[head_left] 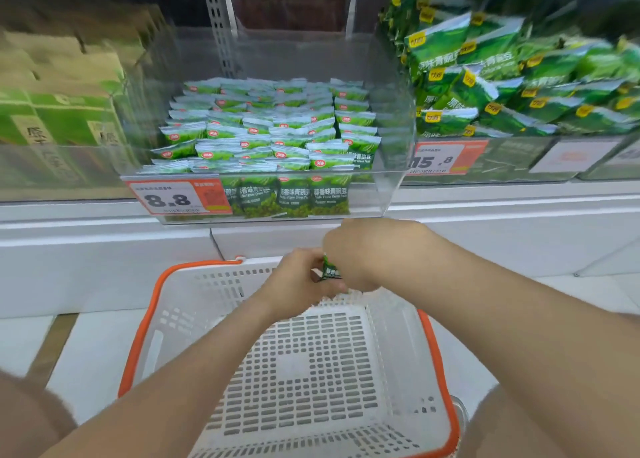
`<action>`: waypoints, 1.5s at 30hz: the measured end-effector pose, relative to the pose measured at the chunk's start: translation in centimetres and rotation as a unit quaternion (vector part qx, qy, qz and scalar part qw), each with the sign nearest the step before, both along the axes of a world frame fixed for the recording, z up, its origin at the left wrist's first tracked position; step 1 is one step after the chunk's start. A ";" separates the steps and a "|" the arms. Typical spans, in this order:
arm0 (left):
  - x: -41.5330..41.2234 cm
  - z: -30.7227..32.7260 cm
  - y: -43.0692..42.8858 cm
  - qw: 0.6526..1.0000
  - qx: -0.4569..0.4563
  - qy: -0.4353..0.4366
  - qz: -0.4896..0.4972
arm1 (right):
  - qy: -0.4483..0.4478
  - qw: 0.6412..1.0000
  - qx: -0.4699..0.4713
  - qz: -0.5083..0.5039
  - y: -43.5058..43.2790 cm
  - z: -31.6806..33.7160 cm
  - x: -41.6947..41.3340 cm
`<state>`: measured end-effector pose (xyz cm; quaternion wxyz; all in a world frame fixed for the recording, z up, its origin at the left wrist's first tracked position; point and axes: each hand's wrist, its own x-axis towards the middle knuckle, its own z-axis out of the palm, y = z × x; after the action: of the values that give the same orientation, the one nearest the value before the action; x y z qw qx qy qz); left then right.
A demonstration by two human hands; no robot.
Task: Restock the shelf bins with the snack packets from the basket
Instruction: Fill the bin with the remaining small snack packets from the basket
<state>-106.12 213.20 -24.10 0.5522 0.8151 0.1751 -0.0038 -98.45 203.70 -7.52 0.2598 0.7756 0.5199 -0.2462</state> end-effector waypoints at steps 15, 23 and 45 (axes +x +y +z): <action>-3.0 18.1 0.5 0.995 0.016 -0.085 0.050 | 0.142 0.897 0.409 -0.085 -3.3 7.9 2.5; -2.8 20.4 0.6 0.981 0.170 -0.096 0.011 | 0.284 0.857 0.425 -0.072 -3.2 8.7 4.1; 1.0 18.5 9.4 0.896 0.432 -0.056 -0.082 | -0.175 0.965 0.188 -0.046 6.0 6.7 7.7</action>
<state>-105.13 222.58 -5.57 0.1520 0.9838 0.0611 0.0725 -90.77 209.72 -0.82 0.1844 0.8645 0.4672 -0.0163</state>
